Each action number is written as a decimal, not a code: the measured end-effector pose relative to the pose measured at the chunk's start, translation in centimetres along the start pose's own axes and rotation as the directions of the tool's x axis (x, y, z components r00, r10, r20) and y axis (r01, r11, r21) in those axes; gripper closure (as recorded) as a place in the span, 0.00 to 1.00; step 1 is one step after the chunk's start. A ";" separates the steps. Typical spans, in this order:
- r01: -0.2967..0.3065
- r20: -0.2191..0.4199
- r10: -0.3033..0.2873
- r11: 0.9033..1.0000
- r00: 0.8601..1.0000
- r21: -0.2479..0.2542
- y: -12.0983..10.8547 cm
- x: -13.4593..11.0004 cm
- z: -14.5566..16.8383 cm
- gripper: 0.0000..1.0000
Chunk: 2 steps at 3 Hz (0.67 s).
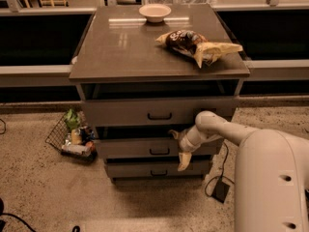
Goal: Open middle drawer
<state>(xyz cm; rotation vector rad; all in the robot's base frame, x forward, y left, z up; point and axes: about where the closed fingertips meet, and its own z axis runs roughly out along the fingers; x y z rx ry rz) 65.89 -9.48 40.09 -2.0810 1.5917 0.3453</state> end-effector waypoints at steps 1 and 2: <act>-0.002 0.004 0.002 1.000 1.000 -0.012 0.1 -0.1 0.4 0.00; 0.012 0.001 -0.012 0.999 1.000 -0.032 0.7 -1.1 0.7 0.19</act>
Offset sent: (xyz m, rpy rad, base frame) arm -0.0171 0.0184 0.0033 -0.0232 0.0233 0.0477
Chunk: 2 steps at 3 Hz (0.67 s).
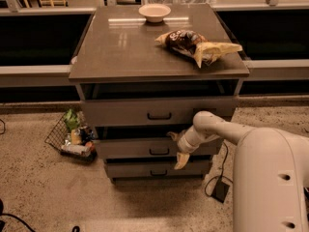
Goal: Open middle drawer
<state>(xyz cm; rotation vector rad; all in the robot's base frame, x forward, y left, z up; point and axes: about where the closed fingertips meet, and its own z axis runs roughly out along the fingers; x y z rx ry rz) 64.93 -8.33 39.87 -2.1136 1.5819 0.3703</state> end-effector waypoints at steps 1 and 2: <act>0.014 -0.009 -0.014 1.000 1.000 -0.018 0.7 -1.1 -0.6 0.42; 0.027 -0.017 -0.027 0.999 0.999 -0.031 1.2 -2.0 -1.5 0.64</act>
Offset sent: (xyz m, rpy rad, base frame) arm -0.0249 0.0057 0.0394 -0.0461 0.0011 0.0501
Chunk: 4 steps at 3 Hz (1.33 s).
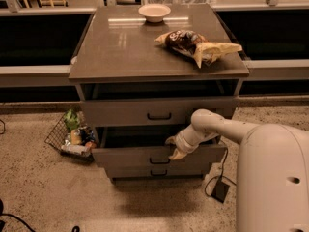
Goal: Open middle drawer
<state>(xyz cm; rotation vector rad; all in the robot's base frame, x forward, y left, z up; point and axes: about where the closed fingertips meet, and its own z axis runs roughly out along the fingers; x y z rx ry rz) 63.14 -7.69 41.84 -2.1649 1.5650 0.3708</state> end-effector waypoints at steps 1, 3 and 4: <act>0.010 0.003 -0.009 1.000 1.000 -0.009 0.1 -0.7 -0.9 0.88; 0.010 0.003 -0.010 1.000 1.000 -0.009 0.1 -0.7 -0.9 0.62; 0.010 0.003 -0.010 1.000 1.000 -0.009 0.1 -0.7 -0.9 0.39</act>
Offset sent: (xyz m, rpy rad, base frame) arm -0.0034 0.0007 0.0092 -0.0007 0.0028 0.0114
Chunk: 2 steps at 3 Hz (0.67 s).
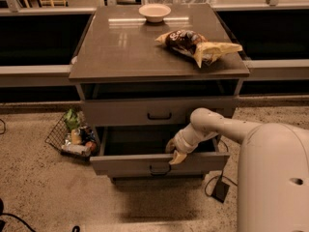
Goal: Open middle drawer
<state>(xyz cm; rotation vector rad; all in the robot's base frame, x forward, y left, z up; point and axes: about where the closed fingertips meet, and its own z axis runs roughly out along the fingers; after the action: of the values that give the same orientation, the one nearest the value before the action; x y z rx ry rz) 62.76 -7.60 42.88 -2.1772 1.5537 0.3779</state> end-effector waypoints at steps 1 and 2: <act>0.000 0.000 0.000 1.000 1.000 0.000 0.0 0.0 0.0 0.14; 0.000 0.000 0.000 1.000 1.000 0.000 0.0 0.0 0.0 0.00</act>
Offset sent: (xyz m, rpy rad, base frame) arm 0.0000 0.0000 0.0000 0.0000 0.0000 0.0000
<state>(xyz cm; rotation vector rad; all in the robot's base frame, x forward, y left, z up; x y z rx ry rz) 62.76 -7.60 42.88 -2.1772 1.5536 0.3781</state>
